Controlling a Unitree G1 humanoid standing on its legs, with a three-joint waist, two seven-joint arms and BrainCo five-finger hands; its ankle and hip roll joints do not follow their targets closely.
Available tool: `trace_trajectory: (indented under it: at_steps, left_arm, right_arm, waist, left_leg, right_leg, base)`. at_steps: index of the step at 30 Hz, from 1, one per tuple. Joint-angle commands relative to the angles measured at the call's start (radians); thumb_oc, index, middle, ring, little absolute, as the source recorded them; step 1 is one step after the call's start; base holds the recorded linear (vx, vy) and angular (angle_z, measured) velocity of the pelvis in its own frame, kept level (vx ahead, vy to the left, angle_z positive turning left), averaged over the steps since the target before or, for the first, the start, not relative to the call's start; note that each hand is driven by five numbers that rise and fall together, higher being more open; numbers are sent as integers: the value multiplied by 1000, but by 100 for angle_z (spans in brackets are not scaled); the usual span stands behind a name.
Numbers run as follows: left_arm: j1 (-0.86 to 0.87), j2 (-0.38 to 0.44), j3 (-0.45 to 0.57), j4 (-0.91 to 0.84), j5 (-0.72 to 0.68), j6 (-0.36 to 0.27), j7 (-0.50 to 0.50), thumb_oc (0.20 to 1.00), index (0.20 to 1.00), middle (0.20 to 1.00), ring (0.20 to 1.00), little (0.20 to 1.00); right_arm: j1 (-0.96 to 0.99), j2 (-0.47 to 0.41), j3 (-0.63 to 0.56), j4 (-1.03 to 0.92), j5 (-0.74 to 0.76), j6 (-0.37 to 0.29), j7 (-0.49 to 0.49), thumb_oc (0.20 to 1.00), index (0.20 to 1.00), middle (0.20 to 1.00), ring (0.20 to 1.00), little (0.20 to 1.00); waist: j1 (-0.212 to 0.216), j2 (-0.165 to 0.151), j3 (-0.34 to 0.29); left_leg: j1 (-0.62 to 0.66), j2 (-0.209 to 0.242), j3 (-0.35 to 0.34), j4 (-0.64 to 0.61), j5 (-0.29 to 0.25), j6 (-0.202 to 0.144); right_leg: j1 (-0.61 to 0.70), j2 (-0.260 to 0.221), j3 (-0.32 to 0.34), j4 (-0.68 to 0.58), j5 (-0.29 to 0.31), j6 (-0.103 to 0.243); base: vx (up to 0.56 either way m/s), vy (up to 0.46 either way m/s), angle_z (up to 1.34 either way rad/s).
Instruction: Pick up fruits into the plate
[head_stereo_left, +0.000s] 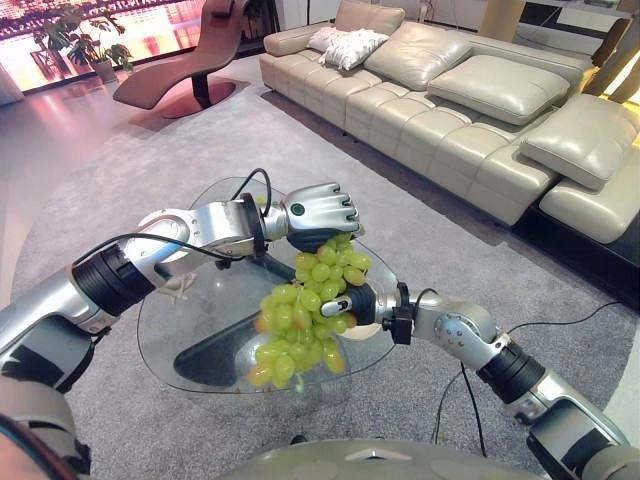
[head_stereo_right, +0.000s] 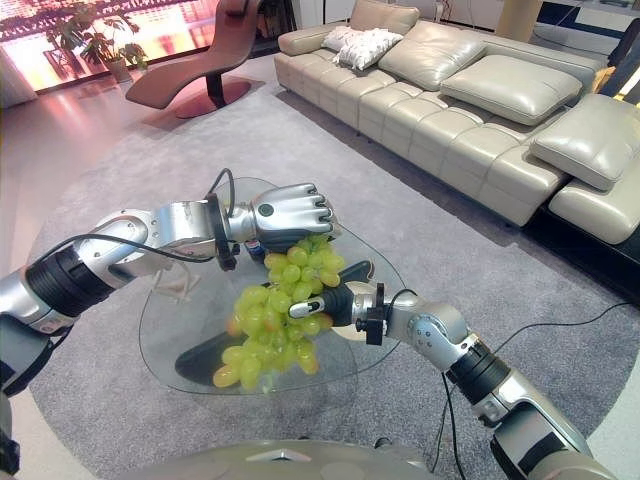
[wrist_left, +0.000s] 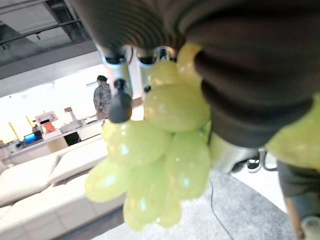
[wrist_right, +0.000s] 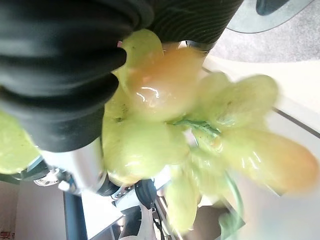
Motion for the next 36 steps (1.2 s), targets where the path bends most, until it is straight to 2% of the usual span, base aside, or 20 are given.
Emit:
trace_trajectory:
  at_steps: [1,21,22,23,30,34,36]
  left_arm:
    - [-80,-28,62,79,-47,24,16,200,200,200,200,200]
    - [-50,-33,90,84,-82,34,-12,200,200,200,200,200]
    - [-45,-35,96,82,-97,43,-23,843,843,843,843,843]
    - [-41,-36,99,82,-103,46,-26,1000,1000,1000,1000,1000]
    - [69,-38,174,111,-155,89,-32,1000,1000,1000,1000,1000]
    - [171,-28,240,126,-177,110,-24,1000,1000,1000,1000,1000]
    - [285,-32,307,152,-185,113,-12,1000,1000,1000,1000,1000]
  right_arm:
    - [-19,85,-10,-110,97,-70,-5,200,200,200,200,200]
    - [14,102,-14,-99,100,-75,-12,200,200,200,200,200]
    - [18,103,-17,-98,97,-76,-15,200,200,200,200,200]
    - [19,103,-19,-97,97,-77,-18,200,200,200,200,200]
    - [75,91,-64,-69,51,-100,-37,200,200,200,200,200]
    - [114,63,-110,-47,15,-122,-44,200,200,200,200,200]
    - [156,39,-160,-12,-31,-153,-42,200,200,200,200,200]
  waist:
    - [24,-46,-2]
    - [28,-42,-1]
    - [29,-43,0]
    - [29,-43,0]
    - [33,-44,10]
    - [37,-46,23]
    - [44,-49,35]
  left_leg:
    - [41,-54,100,25,-157,34]
    - [42,-53,96,21,-156,33]
    - [42,-54,96,21,-156,33]
    - [41,-54,95,20,-156,33]
    - [39,-51,96,21,-154,33]
    - [36,-49,98,24,-154,33]
    - [34,-47,98,25,-154,34]
  right_leg:
    - [26,-33,-3,29,-74,77]
    - [29,-36,-8,21,-70,80]
    - [28,-36,-8,21,-70,80]
    - [28,-36,-8,21,-70,80]
    - [25,-35,-10,21,-69,79]
    - [21,-37,-14,25,-69,79]
    - [19,-37,-17,27,-69,77]
  base:
    - [0,0,0]
    - [0,0,0]
    - [0,0,0]
    - [0,0,0]
    - [0,0,0]
    - [0,0,0]
    - [18,-2,0]
